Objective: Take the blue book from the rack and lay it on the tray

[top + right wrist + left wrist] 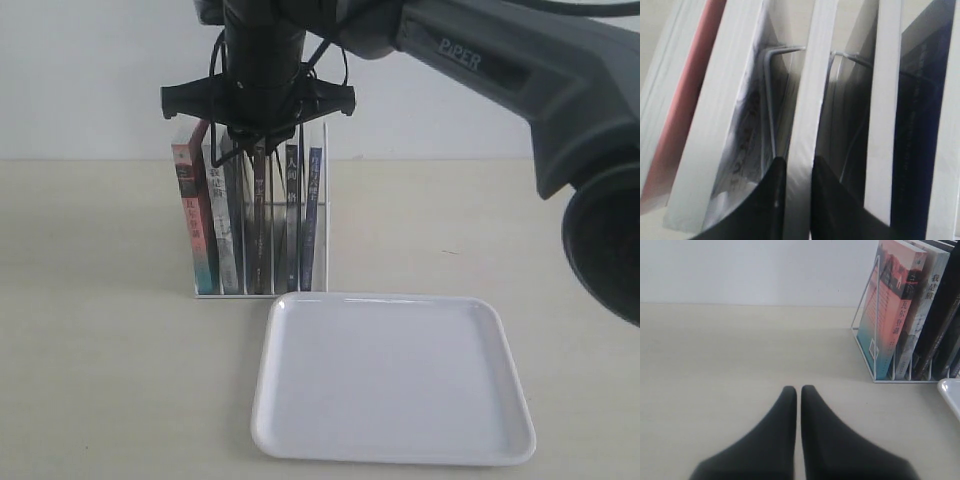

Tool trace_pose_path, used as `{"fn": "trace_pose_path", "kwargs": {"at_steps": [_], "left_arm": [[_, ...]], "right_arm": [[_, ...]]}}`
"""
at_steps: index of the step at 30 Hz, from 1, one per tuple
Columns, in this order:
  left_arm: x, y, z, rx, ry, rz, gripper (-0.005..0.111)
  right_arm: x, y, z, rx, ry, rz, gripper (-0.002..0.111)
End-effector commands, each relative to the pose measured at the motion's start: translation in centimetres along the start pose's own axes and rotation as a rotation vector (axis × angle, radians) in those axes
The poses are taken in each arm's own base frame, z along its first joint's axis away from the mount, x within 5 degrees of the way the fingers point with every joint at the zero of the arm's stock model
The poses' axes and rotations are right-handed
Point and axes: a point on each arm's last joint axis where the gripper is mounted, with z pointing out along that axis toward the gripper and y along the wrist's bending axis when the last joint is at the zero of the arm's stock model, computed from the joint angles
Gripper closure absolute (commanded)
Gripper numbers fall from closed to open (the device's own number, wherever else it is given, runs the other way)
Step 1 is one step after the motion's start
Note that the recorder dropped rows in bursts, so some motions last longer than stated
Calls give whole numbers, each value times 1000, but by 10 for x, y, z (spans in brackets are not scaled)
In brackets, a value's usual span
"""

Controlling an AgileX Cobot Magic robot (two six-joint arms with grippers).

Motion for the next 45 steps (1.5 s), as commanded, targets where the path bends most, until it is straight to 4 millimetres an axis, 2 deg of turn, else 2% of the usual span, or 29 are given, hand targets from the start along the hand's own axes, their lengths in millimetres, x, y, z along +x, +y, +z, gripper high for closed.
{"fn": "trace_pose_path", "kwargs": {"at_steps": [1,5,8,10,12,32,35,42,45], "left_arm": [[-1,0,0,0,-9,-4,103],[-1,0,0,0,-9,-4,103],[-1,0,0,0,-9,-4,103],[-1,0,0,0,-9,-4,103],[-1,0,0,0,-9,-4,103],[-1,0,0,0,-9,-4,103],[-1,0,0,0,-9,-4,103],[-1,0,0,0,-9,-4,103],[-1,0,0,0,-9,-4,103]], "right_arm": [[-4,-2,-3,-3,-19,-7,108],[-13,-5,-27,-7,-82,-24,108],[-30,-7,-68,-48,-189,-18,108],[-37,-9,-84,-60,-223,-8,108],[-37,-10,-89,-57,-222,-2,108],[-35,-10,-85,-44,-197,-6,108],[-33,-8,-73,-36,-176,-12,108],[-24,-1,-31,1,-114,-34,108],[-22,0,-20,10,-96,-39,108]]}}
